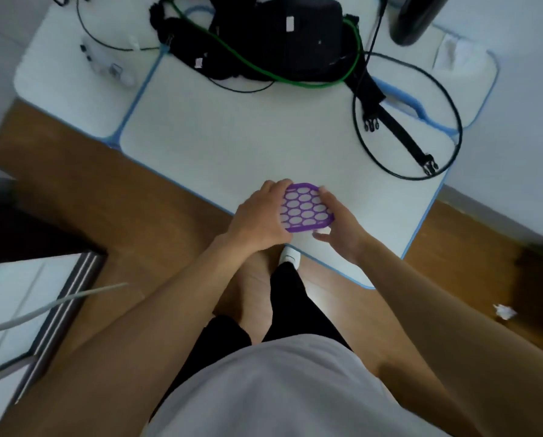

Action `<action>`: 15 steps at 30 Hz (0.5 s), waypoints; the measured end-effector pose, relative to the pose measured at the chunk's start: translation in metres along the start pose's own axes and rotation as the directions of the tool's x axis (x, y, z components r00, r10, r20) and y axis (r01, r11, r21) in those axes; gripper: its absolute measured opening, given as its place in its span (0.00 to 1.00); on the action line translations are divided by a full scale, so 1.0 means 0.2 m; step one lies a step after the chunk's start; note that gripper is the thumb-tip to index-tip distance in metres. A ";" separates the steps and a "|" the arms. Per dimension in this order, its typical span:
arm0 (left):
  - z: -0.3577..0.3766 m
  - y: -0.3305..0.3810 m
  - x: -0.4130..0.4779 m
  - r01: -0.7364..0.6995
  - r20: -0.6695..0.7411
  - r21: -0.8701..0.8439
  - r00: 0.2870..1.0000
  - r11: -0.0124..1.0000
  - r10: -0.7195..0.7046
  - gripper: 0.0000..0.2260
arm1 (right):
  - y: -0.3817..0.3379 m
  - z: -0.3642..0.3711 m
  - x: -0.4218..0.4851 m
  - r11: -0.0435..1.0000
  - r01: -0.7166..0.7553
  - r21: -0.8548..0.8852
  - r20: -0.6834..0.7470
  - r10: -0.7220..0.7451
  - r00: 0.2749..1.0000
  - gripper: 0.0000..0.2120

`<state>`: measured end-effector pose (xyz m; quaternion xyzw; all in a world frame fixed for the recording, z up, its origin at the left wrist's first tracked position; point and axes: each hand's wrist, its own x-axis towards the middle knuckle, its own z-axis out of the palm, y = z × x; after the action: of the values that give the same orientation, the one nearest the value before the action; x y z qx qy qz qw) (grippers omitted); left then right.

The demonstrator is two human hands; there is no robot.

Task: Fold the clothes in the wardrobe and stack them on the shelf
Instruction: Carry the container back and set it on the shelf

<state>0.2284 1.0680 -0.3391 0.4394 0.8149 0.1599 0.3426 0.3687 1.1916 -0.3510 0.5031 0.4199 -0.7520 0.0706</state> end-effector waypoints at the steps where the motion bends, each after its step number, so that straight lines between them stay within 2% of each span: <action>1: -0.03 -0.03 -0.05 0.007 -0.005 -0.054 1.000 0.999 -0.008 0.46 | -0.01 0.05 -0.01 1.000 0.000 -0.014 0.020 0.000 1.000 0.24; 7: -0.28 -0.28 -0.43 0.006 -0.140 -0.227 0.989 0.974 -0.039 0.48 | -0.04 0.51 -0.13 0.994 0.096 -0.052 0.064 -0.092 0.994 0.21; 10: -0.40 -0.44 -0.74 0.035 -0.212 -0.384 0.969 0.923 -0.125 0.45 | -0.03 0.83 -0.24 0.987 0.131 -0.097 0.098 -0.122 0.988 0.18; 12: -0.47 -0.53 -0.98 0.045 -0.270 -0.605 0.927 0.795 -0.259 0.35 | 0.01 1.04 -0.33 0.981 0.145 -0.131 0.140 -0.126 0.982 0.14; 15: -0.53 -0.71 -1.37 -0.010 -0.344 -0.841 0.782 0.541 -0.520 0.15 | 0.11 1.38 -0.50 0.985 0.136 -0.104 0.239 -0.107 0.965 0.16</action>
<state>0.1722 0.7670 -0.2279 0.0359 0.7697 0.5775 0.2695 0.2364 0.9528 -0.2434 0.3799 0.4832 -0.7821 0.1029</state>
